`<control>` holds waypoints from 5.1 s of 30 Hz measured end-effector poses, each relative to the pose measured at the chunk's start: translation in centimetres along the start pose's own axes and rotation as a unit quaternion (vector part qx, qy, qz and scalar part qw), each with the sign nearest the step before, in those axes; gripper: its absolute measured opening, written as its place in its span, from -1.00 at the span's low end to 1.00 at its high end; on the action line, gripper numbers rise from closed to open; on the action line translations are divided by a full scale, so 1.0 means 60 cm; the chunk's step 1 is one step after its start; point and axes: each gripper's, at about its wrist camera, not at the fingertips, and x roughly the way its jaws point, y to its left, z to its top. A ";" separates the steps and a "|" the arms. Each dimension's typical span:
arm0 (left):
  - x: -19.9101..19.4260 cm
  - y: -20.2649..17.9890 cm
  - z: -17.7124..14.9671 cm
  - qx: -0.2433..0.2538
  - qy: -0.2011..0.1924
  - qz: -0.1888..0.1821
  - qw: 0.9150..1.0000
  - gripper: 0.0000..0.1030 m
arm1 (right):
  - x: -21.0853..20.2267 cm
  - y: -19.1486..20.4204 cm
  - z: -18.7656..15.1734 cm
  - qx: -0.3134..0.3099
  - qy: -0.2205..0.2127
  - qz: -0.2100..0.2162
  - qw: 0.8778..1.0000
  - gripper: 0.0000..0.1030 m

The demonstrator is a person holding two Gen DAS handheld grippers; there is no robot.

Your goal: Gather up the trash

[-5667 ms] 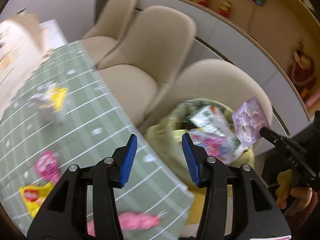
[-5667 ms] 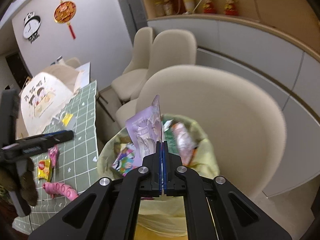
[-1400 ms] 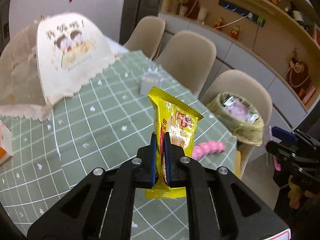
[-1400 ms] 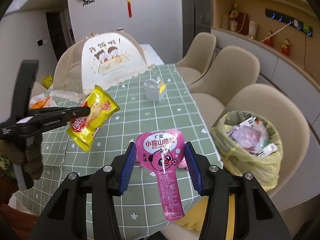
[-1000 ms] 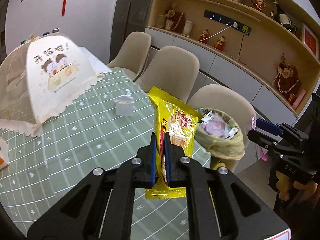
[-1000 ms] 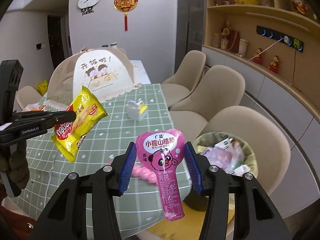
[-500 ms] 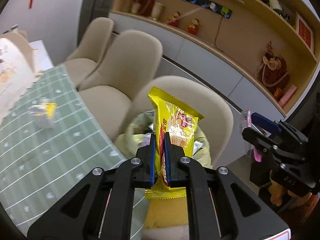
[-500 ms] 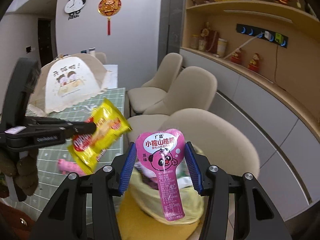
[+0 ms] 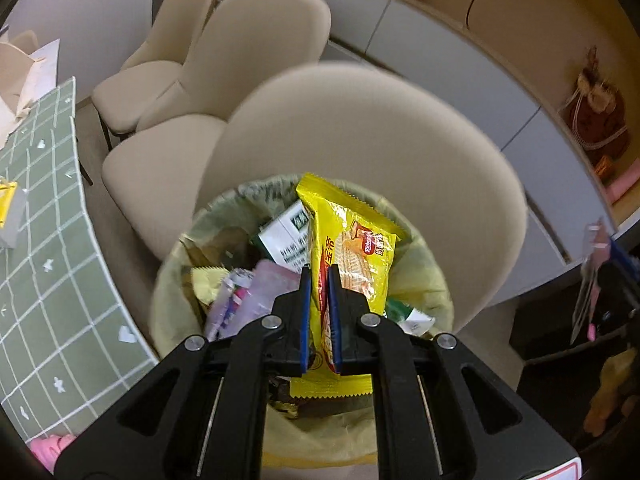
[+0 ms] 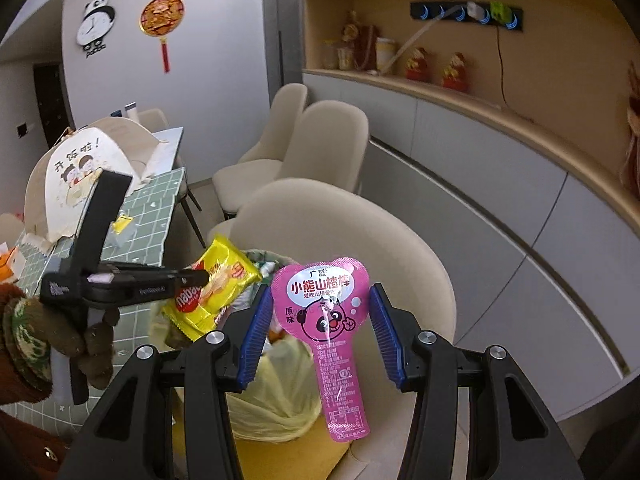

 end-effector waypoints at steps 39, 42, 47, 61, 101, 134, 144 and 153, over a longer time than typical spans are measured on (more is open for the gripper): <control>-0.316 0.261 -0.286 -0.262 -0.090 0.193 0.941 -0.04 | 0.352 0.226 -0.037 -0.140 0.220 0.132 0.956 -0.09; -0.324 0.253 -0.294 -0.243 -0.095 0.185 0.948 -0.04 | 0.343 0.227 -0.035 -0.124 0.219 0.129 0.959 -0.09; -0.340 0.260 -0.297 -0.223 -0.107 0.167 0.954 0.08 | 0.281 0.225 -0.023 -0.100 0.168 0.112 0.974 0.07; -0.387 0.237 -0.328 -0.116 -0.118 0.145 0.976 0.59 | -0.005 0.283 -0.073 0.007 0.031 0.111 0.993 0.10; -0.534 0.176 -0.445 -0.031 -0.201 0.201 0.958 0.59 | -0.226 0.467 -0.221 -0.008 -0.041 0.059 0.997 0.10; -0.524 0.175 -0.435 -0.026 -0.199 0.189 0.961 0.59 | -0.219 0.451 -0.208 -0.003 -0.039 0.050 0.998 0.09; -0.526 0.177 -0.434 -0.026 -0.200 0.188 0.961 0.59 | -0.218 0.451 -0.208 -0.003 -0.038 0.051 0.998 0.09; -0.526 0.179 -0.435 -0.026 -0.199 0.186 0.962 0.59 | -0.216 0.452 -0.208 -0.004 -0.037 0.050 0.998 0.09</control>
